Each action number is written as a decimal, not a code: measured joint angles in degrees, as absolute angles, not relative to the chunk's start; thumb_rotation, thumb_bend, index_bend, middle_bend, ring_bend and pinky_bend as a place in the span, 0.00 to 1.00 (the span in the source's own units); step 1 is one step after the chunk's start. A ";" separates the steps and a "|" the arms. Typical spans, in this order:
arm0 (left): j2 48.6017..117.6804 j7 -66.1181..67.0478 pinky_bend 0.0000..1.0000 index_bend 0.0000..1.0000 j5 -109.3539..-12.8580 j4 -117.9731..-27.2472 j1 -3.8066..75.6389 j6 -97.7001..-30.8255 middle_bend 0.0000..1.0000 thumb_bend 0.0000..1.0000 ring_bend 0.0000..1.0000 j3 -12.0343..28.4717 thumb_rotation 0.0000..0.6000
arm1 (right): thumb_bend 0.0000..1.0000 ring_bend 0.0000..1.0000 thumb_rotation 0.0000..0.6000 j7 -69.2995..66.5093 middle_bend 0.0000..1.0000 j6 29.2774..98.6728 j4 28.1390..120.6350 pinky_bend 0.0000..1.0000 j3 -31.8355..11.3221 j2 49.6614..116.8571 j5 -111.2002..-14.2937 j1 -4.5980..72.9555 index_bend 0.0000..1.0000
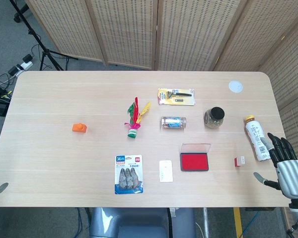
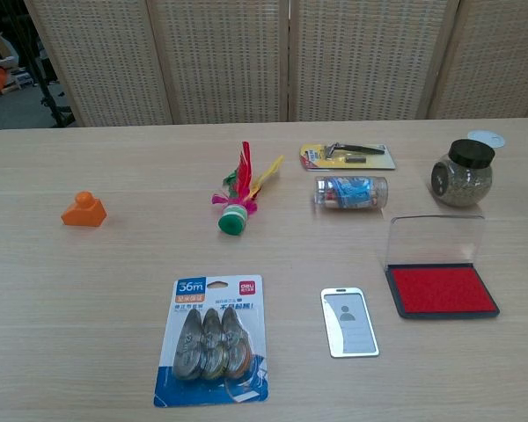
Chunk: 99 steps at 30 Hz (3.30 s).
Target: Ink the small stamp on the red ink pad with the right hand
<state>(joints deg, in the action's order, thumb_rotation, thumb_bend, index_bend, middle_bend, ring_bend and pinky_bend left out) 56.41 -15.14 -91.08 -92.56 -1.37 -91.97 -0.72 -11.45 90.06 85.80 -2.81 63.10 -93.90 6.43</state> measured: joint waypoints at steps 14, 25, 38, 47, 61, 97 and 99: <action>56.35 -15.13 0.00 0.00 -90.77 -92.83 -1.43 -91.92 0.00 0.00 0.00 -0.66 1.00 | 0.00 0.00 1.00 -12.22 0.00 89.50 86.25 0.00 -2.92 62.67 -92.87 6.37 0.00; 56.79 -11.53 0.00 0.00 -88.35 -94.35 -0.69 -90.16 0.00 0.00 0.00 0.31 1.00 | 0.00 0.87 1.00 -10.44 0.79 83.30 76.69 0.95 -3.30 60.21 -95.19 11.66 0.02; 57.46 -8.69 0.00 0.00 -85.73 -95.29 -0.10 -88.43 0.00 0.00 0.00 1.19 1.00 | 0.10 1.00 1.00 -17.52 0.94 88.28 44.01 1.00 -0.22 70.69 -108.17 19.09 0.28; 57.66 -8.23 0.00 0.00 -85.52 -95.13 0.02 -88.05 0.00 0.00 0.00 1.26 1.00 | 0.10 1.00 1.00 -20.08 0.95 92.63 23.63 1.00 4.88 81.20 -114.50 22.70 0.35; 57.80 -7.61 0.00 0.00 -84.83 -95.20 0.37 -87.14 0.00 0.00 0.00 1.45 1.00 | 0.10 1.00 1.00 -14.93 0.95 93.40 9.69 1.00 12.32 88.67 -118.94 25.83 0.40; 59.50 -2.88 0.00 0.00 -81.93 -96.07 1.09 -85.26 0.00 0.00 0.00 2.14 1.00 | 0.10 1.00 1.00 -16.17 0.95 84.07 4.78 1.00 17.42 92.38 -116.10 26.81 0.44; 59.56 -2.71 0.00 0.00 -81.83 -96.09 1.13 -85.14 0.00 0.00 0.00 2.15 1.00 | 0.11 1.00 1.00 -16.36 0.95 83.68 4.71 1.00 17.41 92.52 -115.76 26.78 0.44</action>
<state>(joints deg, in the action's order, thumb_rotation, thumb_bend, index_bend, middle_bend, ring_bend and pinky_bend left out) 59.56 -2.71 -81.83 -96.09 1.13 -85.14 2.15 -16.36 83.68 4.71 17.41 92.52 -115.76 26.78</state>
